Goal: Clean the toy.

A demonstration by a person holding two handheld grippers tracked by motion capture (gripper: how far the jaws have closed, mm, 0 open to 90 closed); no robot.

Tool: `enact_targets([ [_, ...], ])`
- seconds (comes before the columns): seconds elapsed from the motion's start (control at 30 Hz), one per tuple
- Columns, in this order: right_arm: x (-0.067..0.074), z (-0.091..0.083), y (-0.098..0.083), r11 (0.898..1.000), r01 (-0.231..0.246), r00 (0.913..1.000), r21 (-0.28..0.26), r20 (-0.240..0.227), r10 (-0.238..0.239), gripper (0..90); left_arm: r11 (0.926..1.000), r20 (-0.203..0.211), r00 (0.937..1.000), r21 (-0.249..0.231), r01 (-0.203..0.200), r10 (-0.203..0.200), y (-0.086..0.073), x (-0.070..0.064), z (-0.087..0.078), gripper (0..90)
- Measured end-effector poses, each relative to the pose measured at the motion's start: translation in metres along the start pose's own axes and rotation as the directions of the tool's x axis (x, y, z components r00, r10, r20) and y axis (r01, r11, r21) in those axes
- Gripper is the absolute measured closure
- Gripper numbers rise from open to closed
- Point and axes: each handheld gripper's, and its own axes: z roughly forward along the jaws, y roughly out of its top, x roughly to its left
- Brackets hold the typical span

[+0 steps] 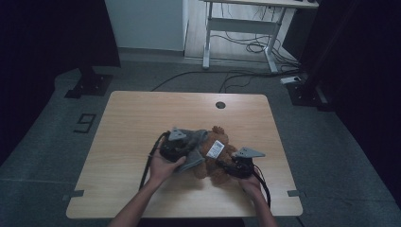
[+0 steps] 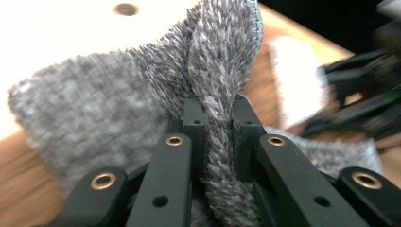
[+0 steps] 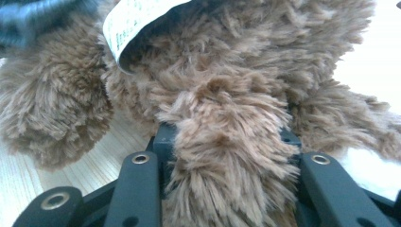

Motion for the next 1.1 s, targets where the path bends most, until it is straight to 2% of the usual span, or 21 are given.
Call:
enact_targets([
  [0.03,0.0,0.0,0.0,1.0,-0.003,1.0,-0.002,-0.003,0.003,57.8,0.9995,0.005,0.9996,-0.009,0.03,-0.03,-0.007,0.01,-0.007,79.9],
  [0.1,0.001,0.001,0.0,1.0,-0.005,0.9999,-0.007,-0.011,0.005,57.8,0.9977,-0.01,0.9981,-0.032,0.06,-0.06,-0.014,0.023,-0.019,79.9],
  [0.23,0.001,0.002,0.001,1.0,-0.011,0.9999,-0.007,-0.011,0.011,57.8,0.9948,-0.045,0.9949,-0.053,0.088,-0.09,-0.025,0.038,-0.036,79.8],
  [0.47,-0.001,0.001,0.0,1.0,-0.014,0.9997,-0.011,-0.02,0.014,57.8,0.9884,-0.06,0.9871,-0.04,0.146,-0.148,-0.044,0.056,-0.041,79.6],
  [0.53,-0.001,0.001,-0.001,1.0,-0.018,0.9996,-0.014,-0.022,0.017,57.8,0.9865,-0.063,0.9849,-0.039,0.159,-0.161,-0.046,0.058,-0.043,79.5],
  [0.67,-0.003,0.001,-0.001,1.0,-0.025,0.9994,-0.013,-0.023,0.025,57.9,0.9882,-0.046,0.9885,-0.059,0.142,-0.144,-0.036,0.048,-0.049,79.5],
  [0.8,-0.004,0.001,-0.001,0.999,-0.03,0.9992,-0.015,-0.027,0.029,57.9,0.9921,-0.012,0.9951,-0.079,0.097,-0.099,-0.012,0.032,-0.046,79.6],
  [0.9,-0.003,0.001,-0.001,1.0,-0.027,0.9993,-0.014,-0.027,0.027,57.9,0.9953,0.028,0.9981,-0.078,0.057,-0.055,0.008,0.017,-0.034,79.8],
  [0.97,-0.003,0.001,-0.001,0.999,-0.029,0.9992,-0.014,-0.027,0.029,57.9,0.997,0.05,0.9983,-0.07,0.033,-0.03,0.021,0.004,-0.02,79.8],
  [1.1,-0.003,0.001,-0.001,0.999,-0.031,0.9992,-0.014,-0.027,0.03,57.9,0.9993,0.099,0.9951,-0.036,-0.006,0.01,0.038,-0.02,0.011,79.8],
])
